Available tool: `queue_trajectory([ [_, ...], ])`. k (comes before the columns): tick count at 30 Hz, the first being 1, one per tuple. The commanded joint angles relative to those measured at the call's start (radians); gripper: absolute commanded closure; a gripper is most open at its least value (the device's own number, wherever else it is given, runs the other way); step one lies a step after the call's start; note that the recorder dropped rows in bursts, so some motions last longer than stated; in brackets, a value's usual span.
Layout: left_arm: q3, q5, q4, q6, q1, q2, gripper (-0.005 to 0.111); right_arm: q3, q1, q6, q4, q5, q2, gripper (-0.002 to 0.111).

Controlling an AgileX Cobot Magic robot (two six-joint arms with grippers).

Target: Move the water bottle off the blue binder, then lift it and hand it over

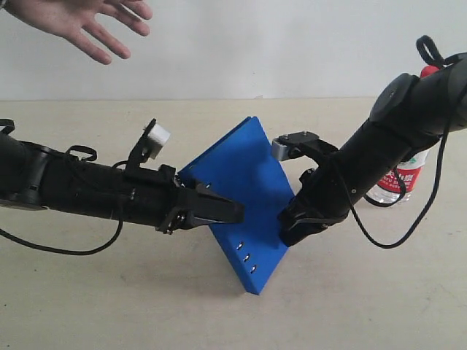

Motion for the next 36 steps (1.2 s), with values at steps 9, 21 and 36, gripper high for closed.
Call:
queue_trajectory([
  [9,0.001,-0.199,0.003,0.000,-0.023,-0.063,0.100,-0.003,0.003,-0.010,0.012,0.102,-0.086,0.100],
  [21,0.134,-0.498,0.003,0.021,-0.023,-0.377,0.100,-0.003,0.003,0.047,-0.035,0.107,-0.386,0.108],
  [36,0.330,-0.907,0.003,0.033,-0.083,-0.946,0.100,-0.003,0.003,0.390,-0.431,0.061,-0.868,0.108],
])
